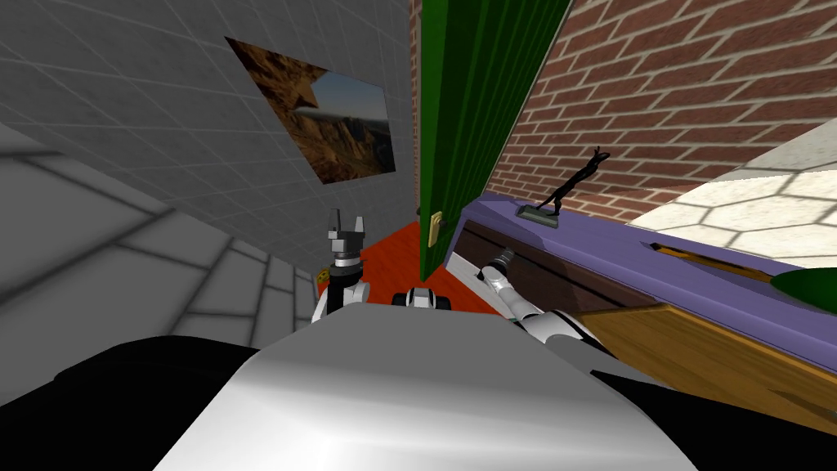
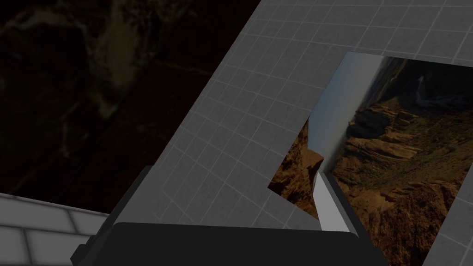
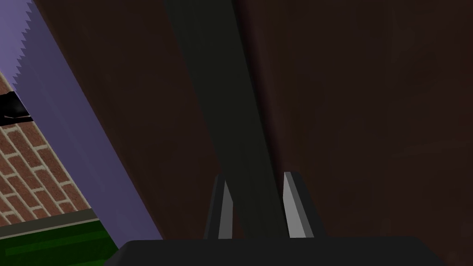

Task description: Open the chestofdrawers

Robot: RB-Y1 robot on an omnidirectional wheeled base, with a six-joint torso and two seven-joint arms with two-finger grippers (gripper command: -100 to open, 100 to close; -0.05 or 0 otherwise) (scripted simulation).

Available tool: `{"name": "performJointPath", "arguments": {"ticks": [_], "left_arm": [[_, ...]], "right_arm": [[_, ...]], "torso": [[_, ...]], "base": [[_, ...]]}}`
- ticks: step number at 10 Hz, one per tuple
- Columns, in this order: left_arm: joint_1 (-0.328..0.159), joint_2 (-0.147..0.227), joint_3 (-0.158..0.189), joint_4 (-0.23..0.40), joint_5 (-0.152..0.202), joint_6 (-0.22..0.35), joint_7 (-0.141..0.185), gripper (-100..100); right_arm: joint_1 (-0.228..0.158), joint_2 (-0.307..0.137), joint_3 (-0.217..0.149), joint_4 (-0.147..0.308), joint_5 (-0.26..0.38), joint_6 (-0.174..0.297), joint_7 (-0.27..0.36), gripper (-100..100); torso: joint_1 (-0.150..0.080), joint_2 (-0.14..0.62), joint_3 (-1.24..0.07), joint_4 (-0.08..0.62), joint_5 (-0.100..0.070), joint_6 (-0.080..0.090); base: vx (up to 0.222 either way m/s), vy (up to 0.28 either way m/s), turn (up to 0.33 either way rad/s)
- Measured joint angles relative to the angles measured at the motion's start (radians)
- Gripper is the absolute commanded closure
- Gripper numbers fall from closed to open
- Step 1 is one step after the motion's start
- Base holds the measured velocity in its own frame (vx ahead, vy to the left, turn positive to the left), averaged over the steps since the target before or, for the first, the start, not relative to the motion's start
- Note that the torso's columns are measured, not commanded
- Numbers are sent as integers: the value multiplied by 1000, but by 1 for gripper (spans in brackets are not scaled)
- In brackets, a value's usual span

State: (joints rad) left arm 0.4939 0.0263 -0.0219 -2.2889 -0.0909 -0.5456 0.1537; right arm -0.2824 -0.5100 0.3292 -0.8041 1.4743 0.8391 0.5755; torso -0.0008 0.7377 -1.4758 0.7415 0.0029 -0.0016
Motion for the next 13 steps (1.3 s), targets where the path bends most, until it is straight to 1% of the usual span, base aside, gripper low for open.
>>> {"name": "performJointPath", "arguments": {"ticks": [1, 2, 3, 4, 5, 6, 7, 9, 10, 11, 12, 13], "left_arm": [[0, 0, 0, 0, 0, 0, 0, 0], [0, 0, 0, 0, 0, 0, 0, 0], [0, 0, 0, 0, 0, 0, 0, 0], [0, 0, 0, 0, 0, 0, 0, 0], [0, 0, 0, 0, 0, 0, 0, 0], [0, 0, 0, 0, 0, 0, 0, 0], [0, 0, 0, 0, 0, 0, 0, 0], [0, 0, 0, 0, 0, 0, 0, 0], [0, 0, 0, 0, 0, 0, 0, 0], [0, 0, 0, 0, 0, 0, 0, 0], [0, 0, 0, 0, 0, 0, 0, 0], [0, 0, 0, 0, 0, 0, 0, 0]], "right_arm": [[17, -14, -3, -17, 4, -10, -16, 100], [42, -34, -3, -44, 15, -21, -30, 100], [50, -46, 0, -40, 27, -30, -57, 100], [61, -68, 7, -31, 47, -46, -98, 100], [75, -80, 5, -42, 52, -56, -116, 100], [108, -105, 0, -79, 56, -72, -128, 100], [122, -119, -2, -90, 60, -83, -141, 100], [169, -170, 8, -114, 101, -118, -210, 100], [193, -185, 4, -133, 103, -131, -227, 100], [199, -187, 3, -132, 103, -133, -229, 100], [182, -172, 24, -137, 68, -111, -198, 100], [171, -164, 44, -140, 48, -89, -179, 100]], "torso": [[-1, 3, 1, 0, -1, -1], [3, 3, 2, -1, -1, 1], [3, 2, 1, -1, -1, 0], [3, 1, 0, -2, -1, 2], [2, 1, 0, -1, -1, -1], [5, 2, 1, -2, -1, 1], [5, 3, 1, -1, -1, -2], [6, 2, 0, -2, -1, 3], [3, 1, 0, -2, -1, -2], [-1, 2, 1, -1, -2, -4], [-4, 4, 3, 0, -4, -7], [-2, 3, 2, -1, -4, -3]], "base": [[66, 126, -123], [73, 118, -88], [109, 118, -114], [93, 97, -93], [96, 138, -125], [65, 131, -100], [51, 134, -119], [93, 185, -162], [27, 48, -46], [-61, -95, -13], [-83, -128, 77], [-130, -172, 88]]}}
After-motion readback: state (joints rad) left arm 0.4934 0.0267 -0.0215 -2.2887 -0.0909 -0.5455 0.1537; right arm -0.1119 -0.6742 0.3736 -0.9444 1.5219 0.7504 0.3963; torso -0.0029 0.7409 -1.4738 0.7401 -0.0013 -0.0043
